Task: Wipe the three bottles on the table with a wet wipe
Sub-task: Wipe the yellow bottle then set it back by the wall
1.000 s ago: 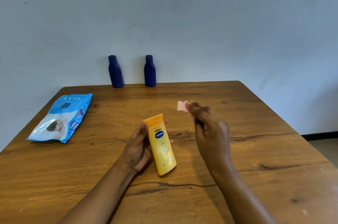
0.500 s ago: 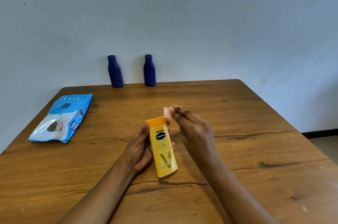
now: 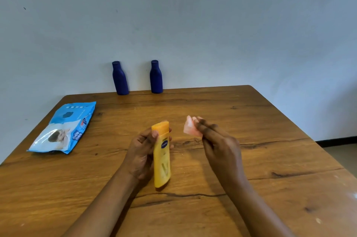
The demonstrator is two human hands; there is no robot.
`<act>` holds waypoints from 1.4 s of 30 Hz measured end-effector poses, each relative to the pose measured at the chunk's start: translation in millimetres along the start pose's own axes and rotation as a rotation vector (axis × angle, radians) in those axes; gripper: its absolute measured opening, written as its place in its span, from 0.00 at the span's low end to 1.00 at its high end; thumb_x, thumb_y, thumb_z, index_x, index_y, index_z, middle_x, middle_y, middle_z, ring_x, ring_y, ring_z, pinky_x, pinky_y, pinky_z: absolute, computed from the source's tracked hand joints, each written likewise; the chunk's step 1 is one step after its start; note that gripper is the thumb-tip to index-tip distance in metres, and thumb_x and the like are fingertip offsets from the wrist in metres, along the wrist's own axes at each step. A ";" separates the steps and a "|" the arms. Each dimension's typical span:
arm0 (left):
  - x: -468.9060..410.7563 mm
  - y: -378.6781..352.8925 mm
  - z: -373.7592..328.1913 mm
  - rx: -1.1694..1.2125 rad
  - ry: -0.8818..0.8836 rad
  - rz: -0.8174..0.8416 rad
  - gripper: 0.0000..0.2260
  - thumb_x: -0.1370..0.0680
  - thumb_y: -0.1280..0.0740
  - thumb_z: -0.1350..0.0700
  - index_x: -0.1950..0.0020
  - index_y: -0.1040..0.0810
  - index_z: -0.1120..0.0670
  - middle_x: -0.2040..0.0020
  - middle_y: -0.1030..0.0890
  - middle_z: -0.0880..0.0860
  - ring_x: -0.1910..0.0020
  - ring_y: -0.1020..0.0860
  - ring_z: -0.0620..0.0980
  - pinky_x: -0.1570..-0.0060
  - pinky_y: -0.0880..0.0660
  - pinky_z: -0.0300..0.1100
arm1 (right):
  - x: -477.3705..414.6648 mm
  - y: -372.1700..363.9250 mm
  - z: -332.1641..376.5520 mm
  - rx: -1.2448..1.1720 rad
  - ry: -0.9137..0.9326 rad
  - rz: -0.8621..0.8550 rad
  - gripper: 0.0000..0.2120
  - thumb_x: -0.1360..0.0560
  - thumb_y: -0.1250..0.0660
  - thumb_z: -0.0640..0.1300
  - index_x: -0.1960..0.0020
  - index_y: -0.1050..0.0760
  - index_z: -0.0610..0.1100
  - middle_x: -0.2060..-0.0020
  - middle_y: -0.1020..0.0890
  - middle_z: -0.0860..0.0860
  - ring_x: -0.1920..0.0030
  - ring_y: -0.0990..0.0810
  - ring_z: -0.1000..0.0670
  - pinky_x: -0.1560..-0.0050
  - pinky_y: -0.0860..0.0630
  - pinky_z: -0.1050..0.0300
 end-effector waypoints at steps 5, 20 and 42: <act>11.3 -12.4 -22.7 -0.822 -0.235 -0.127 0.32 0.39 0.25 0.44 0.36 0.25 0.44 0.40 0.25 0.36 0.43 0.27 0.33 0.45 0.29 0.33 | 2.2 11.6 6.0 -0.101 -0.027 -0.068 0.21 0.30 0.30 0.28 0.39 0.23 0.41 0.41 0.21 0.48 0.41 0.24 0.56 0.43 0.26 0.66; 14.3 -15.0 -1.1 -1.301 -0.466 -0.088 0.38 0.32 0.24 0.49 0.26 0.38 0.50 0.40 0.29 0.41 0.42 0.33 0.38 0.48 0.39 0.23 | 6.3 -33.2 5.1 0.167 0.329 0.355 0.18 0.25 0.38 0.38 0.36 0.26 0.40 0.39 0.23 0.43 0.38 0.25 0.46 0.50 0.20 0.52; -5.3 16.2 -21.6 -2.096 0.278 -0.420 0.43 0.33 0.47 0.23 0.30 0.37 0.53 0.39 0.25 0.55 0.43 0.25 0.53 0.53 0.26 0.45 | 6.5 -19.2 -14.4 -0.006 -0.140 0.168 0.18 0.28 0.34 0.29 0.41 0.22 0.42 0.44 0.19 0.49 0.45 0.21 0.54 0.44 0.25 0.64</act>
Point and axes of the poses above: each hand's wrist, its own x-axis away from the middle knuckle, its own y-axis out of the back of the hand, z = x × y, the point moved 3 cm from there along -x, towards the middle knuckle
